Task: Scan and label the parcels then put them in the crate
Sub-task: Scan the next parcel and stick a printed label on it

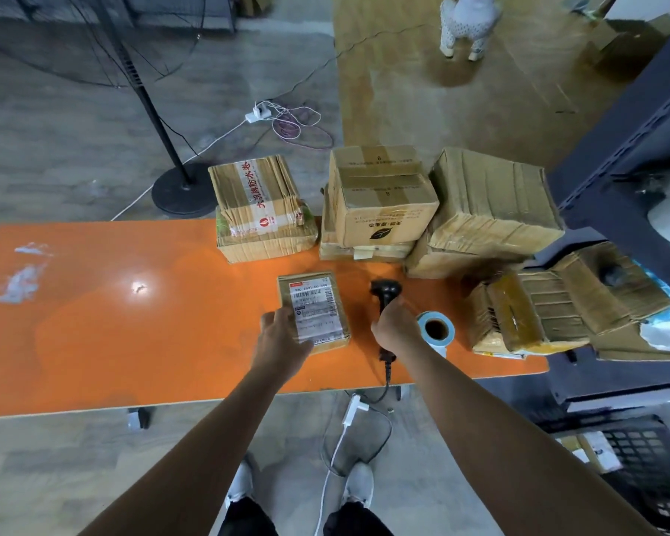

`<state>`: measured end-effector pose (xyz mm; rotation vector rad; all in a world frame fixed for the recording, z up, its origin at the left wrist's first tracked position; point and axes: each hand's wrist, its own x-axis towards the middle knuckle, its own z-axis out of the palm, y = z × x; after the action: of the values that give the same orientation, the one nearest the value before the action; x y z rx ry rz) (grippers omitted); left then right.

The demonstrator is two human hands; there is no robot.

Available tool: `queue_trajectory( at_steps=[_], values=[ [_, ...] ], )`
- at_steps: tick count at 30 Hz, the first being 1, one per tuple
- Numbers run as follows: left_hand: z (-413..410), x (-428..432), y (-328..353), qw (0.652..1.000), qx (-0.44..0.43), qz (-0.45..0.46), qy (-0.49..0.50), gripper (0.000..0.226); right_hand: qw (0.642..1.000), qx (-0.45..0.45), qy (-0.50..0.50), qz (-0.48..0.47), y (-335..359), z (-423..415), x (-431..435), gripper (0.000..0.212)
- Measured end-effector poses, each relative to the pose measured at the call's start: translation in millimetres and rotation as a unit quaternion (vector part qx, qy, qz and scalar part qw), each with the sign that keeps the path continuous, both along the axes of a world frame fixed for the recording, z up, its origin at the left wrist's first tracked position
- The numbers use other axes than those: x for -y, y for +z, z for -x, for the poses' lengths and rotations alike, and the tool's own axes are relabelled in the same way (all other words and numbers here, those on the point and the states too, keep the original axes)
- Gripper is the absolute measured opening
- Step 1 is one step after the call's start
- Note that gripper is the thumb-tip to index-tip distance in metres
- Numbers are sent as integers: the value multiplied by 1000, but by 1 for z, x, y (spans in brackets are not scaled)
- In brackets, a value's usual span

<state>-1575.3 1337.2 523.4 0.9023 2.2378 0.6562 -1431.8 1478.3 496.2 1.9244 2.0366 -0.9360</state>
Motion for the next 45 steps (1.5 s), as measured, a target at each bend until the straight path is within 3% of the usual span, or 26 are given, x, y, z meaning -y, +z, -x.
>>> queue_trajectory(
  at_steps=[5, 11, 15, 22, 45],
  values=[
    [-6, 14, 5, 999, -42, 3, -34, 68, 997, -26, -17, 69, 4, 7, -5, 50],
    [3, 16, 28, 990, -82, 10, -113, 70, 985, -146, -82, 33, 34, 16, 10, 36],
    [15, 15, 32, 987, -64, 23, -142, 82, 971, -221, -87, 19, 66, 21, 21, 18],
    [41, 19, 33, 975, -80, 53, -201, 91, 966, -231, -97, 64, 108, 44, 61, 39],
    [72, 35, 34, 960, -114, 89, -242, 89, 965, -211, -138, 70, 136, 65, 94, 45]
  ],
)
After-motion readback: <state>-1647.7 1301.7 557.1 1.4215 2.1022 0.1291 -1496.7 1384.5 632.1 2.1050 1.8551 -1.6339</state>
